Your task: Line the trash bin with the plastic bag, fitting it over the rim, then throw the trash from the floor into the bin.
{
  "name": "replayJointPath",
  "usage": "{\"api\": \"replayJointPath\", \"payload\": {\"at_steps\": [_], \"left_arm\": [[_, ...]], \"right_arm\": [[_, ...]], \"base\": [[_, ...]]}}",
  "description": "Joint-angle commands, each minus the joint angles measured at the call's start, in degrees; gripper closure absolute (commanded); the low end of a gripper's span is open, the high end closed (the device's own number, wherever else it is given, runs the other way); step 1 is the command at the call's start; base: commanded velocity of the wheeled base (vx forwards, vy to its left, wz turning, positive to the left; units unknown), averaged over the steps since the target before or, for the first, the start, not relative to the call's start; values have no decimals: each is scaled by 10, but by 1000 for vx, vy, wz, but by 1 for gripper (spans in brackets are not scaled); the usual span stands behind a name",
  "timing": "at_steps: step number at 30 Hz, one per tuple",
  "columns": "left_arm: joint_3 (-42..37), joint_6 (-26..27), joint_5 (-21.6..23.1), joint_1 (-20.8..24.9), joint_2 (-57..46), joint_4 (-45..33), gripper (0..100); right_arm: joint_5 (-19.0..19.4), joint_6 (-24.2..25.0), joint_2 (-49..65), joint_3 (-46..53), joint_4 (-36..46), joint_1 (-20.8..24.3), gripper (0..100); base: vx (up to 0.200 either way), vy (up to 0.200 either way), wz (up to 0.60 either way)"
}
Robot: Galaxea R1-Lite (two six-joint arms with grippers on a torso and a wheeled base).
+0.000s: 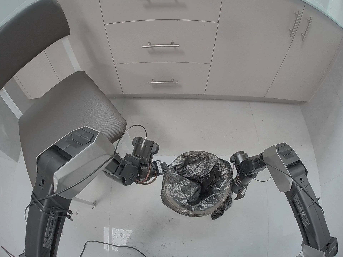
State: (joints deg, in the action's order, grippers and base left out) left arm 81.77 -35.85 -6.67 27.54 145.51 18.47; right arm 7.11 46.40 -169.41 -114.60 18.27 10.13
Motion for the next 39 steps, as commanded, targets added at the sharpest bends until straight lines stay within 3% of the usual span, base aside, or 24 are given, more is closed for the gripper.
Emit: {"api": "replayJointPath", "payload": {"at_steps": [1, 18, 19, 34, 39], "left_arm": [[0, 1, 0, 1, 0, 0, 0], [0, 1, 0, 1, 0, 0, 0], [0, 1, 0, 1, 0, 0, 0], [0, 1, 0, 1, 0, 0, 0], [0, 1, 0, 1, 0, 0, 0]], "right_arm": [[0, -1, -25, 0, -2, 4, 0], [-3, -22, -45, 0, -4, 5, 0], [-3, -23, -45, 0, -4, 5, 100], [-10, -46, -41, 0, 14, 5, 100], [-10, -77, 11, 0, 108, 2, 100]], "base": [[0, 0, 0], [0, 0, 0], [0, 0, 0], [0, 0, 0], [0, 0, 0]]}}
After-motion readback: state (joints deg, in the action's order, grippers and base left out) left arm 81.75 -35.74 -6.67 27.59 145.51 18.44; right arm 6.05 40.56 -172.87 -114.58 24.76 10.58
